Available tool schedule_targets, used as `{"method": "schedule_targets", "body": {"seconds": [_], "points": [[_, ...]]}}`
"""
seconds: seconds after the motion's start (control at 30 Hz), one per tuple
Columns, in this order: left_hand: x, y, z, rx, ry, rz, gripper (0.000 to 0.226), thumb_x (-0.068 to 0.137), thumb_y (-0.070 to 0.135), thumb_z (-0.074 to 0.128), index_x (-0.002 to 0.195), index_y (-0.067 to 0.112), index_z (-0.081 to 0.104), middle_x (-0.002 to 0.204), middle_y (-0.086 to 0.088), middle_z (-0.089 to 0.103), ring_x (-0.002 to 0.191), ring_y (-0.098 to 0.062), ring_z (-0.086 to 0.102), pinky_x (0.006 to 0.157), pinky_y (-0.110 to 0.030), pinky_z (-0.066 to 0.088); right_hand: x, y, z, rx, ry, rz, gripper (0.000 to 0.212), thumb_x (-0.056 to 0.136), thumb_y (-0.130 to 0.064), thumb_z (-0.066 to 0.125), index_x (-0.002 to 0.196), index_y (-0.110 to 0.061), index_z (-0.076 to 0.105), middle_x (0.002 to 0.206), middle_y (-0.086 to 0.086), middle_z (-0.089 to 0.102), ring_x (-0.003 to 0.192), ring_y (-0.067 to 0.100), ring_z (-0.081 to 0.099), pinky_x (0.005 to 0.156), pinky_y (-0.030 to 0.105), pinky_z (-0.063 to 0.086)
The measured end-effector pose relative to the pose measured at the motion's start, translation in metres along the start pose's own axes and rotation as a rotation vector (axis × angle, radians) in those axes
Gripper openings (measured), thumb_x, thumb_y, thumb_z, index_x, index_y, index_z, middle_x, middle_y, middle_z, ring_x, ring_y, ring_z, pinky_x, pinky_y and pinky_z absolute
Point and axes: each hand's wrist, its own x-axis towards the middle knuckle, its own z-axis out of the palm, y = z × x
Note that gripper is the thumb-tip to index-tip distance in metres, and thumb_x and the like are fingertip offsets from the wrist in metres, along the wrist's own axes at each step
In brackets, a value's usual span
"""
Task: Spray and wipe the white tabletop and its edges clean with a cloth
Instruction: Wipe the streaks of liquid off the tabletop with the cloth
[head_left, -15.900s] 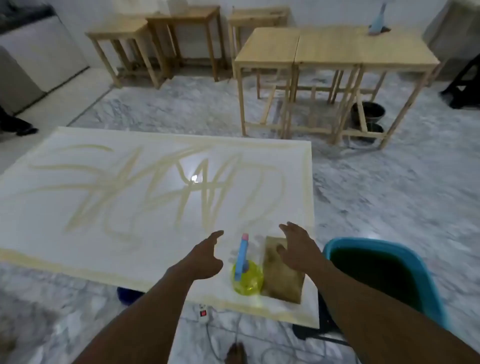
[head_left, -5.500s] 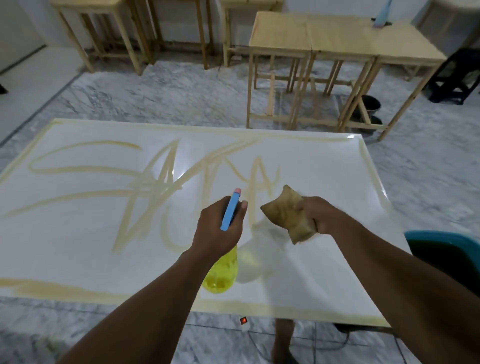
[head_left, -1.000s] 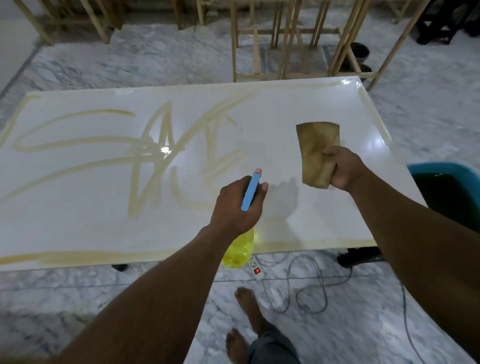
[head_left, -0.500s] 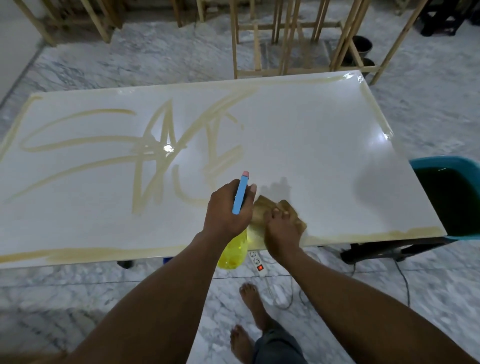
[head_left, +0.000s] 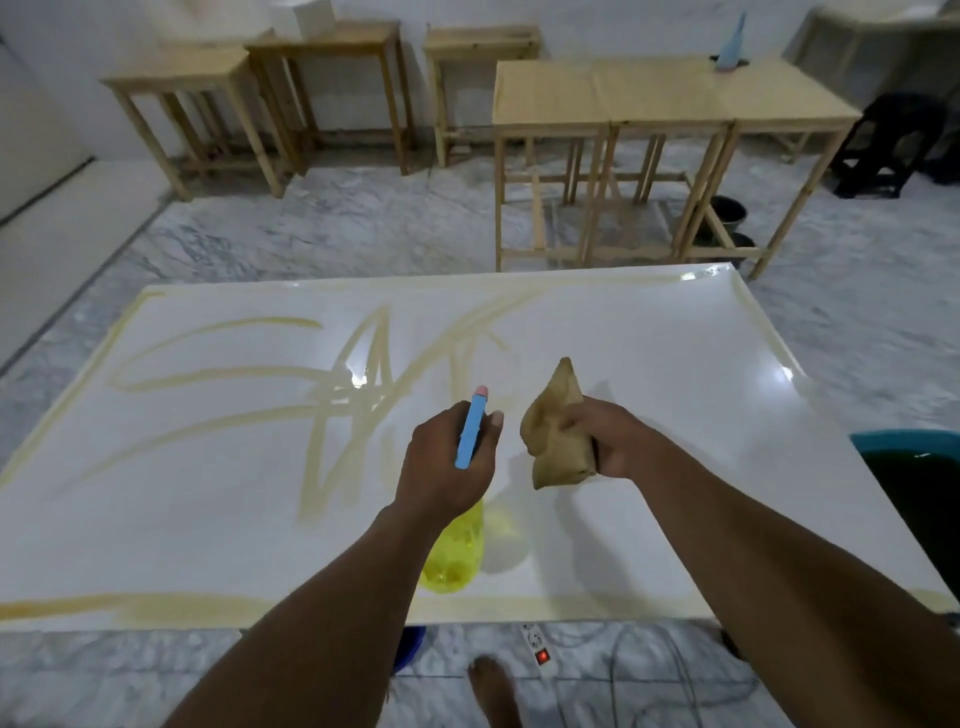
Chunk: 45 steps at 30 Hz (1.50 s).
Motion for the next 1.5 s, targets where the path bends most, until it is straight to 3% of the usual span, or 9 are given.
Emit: {"method": "schedule_targets", "body": {"seconds": [0.1, 0.2, 0.33, 0.57, 0.77, 0.93, 1.03, 1.17, 1.5], "points": [[0.05, 0.0, -0.002, -0.014, 0.005, 0.001, 0.035, 0.101, 0.054, 0.059, 0.097, 0.019, 0.064, 0.068, -0.005, 0.063, 0.064, -0.034, 0.07, 0.066, -0.057, 0.063, 0.034, -0.042, -0.003, -0.16, -0.086, -0.047, 0.033, 0.076, -0.005, 0.047, 0.107, -0.005, 0.058, 0.109, 0.008, 0.059, 0.095, 0.027, 0.059, 0.076, 0.037, 0.05], [0.109, -0.008, -0.001, -0.03, 0.012, 0.027, 0.026, 0.102, 0.049, 0.061, 0.096, 0.024, 0.061, 0.064, 0.001, 0.055, 0.066, -0.037, 0.067, 0.067, -0.056, 0.063, 0.08, -0.089, -0.004, -0.357, 0.044, -0.079, 0.04, 0.08, -0.007, 0.046, 0.116, -0.011, 0.065, 0.118, 0.014, 0.069, 0.107, 0.03, 0.068, 0.088, 0.039, 0.056], [0.177, -0.028, 0.002, -0.026, 0.035, 0.027, 0.04, 0.1, 0.054, 0.058, 0.093, 0.015, 0.064, 0.061, 0.0, 0.053, 0.061, -0.036, 0.062, 0.061, -0.056, 0.063, 0.15, -0.154, -0.005, -0.625, 0.186, -0.18, 0.027, 0.088, -0.01, 0.052, 0.11, -0.009, 0.068, 0.106, 0.012, 0.07, 0.091, 0.027, 0.069, 0.075, 0.035, 0.054], [0.253, -0.055, 0.013, 0.071, 0.127, 0.123, 0.038, 0.101, 0.044, 0.053, 0.075, 0.016, 0.05, 0.06, 0.003, 0.047, 0.056, -0.021, 0.05, 0.056, -0.049, 0.046, 0.298, -0.219, -0.016, -1.222, 0.422, -0.487, 0.043, 0.089, -0.002, 0.046, 0.13, -0.015, 0.056, 0.129, 0.011, 0.06, 0.118, 0.036, 0.057, 0.092, 0.037, 0.045], [0.269, -0.048, 0.015, 0.002, 0.161, 0.211, 0.038, 0.103, 0.039, 0.057, 0.075, 0.015, 0.05, 0.061, 0.001, 0.047, 0.055, -0.025, 0.048, 0.058, -0.051, 0.047, 0.328, -0.17, -0.028, -1.567, 0.364, -0.259, 0.057, 0.096, -0.02, 0.052, 0.15, -0.03, 0.034, 0.162, 0.005, 0.023, 0.149, 0.032, 0.018, 0.116, 0.057, 0.021], [0.256, -0.053, 0.002, -0.076, 0.124, 0.15, 0.037, 0.103, 0.042, 0.057, 0.074, 0.021, 0.049, 0.061, -0.001, 0.05, 0.053, -0.032, 0.061, 0.062, -0.056, 0.057, 0.324, -0.156, -0.027, -1.468, 0.488, -0.3, 0.059, 0.098, -0.014, 0.044, 0.153, -0.03, 0.028, 0.166, 0.003, 0.011, 0.153, 0.031, 0.007, 0.118, 0.057, 0.02], [0.201, -0.067, -0.019, -0.034, 0.161, 0.016, 0.039, 0.102, 0.045, 0.057, 0.075, 0.018, 0.051, 0.062, -0.005, 0.053, 0.056, -0.034, 0.064, 0.061, -0.056, 0.058, 0.29, -0.109, 0.017, -1.506, 0.283, -0.201, 0.055, 0.1, -0.019, 0.042, 0.152, -0.031, 0.027, 0.165, 0.002, 0.013, 0.153, 0.03, 0.008, 0.117, 0.056, 0.025], [0.194, -0.083, -0.02, 0.01, 0.153, 0.015, 0.038, 0.101, 0.047, 0.055, 0.074, 0.02, 0.05, 0.061, -0.004, 0.052, 0.056, -0.033, 0.063, 0.057, -0.054, 0.056, 0.279, -0.088, 0.028, -1.577, 0.289, -0.259, 0.061, 0.096, -0.015, 0.047, 0.152, -0.027, 0.026, 0.164, 0.005, 0.016, 0.151, 0.033, 0.012, 0.11, 0.056, 0.036], [0.157, -0.089, -0.026, -0.013, 0.155, -0.004, 0.033, 0.102, 0.046, 0.056, 0.077, 0.023, 0.054, 0.059, 0.003, 0.052, 0.054, -0.029, 0.064, 0.06, -0.055, 0.059, 0.217, -0.013, 0.067, -1.608, 0.217, -0.233, 0.071, 0.094, -0.009, 0.044, 0.157, -0.027, 0.016, 0.166, 0.005, 0.011, 0.153, 0.032, 0.009, 0.117, 0.057, 0.025]]}}
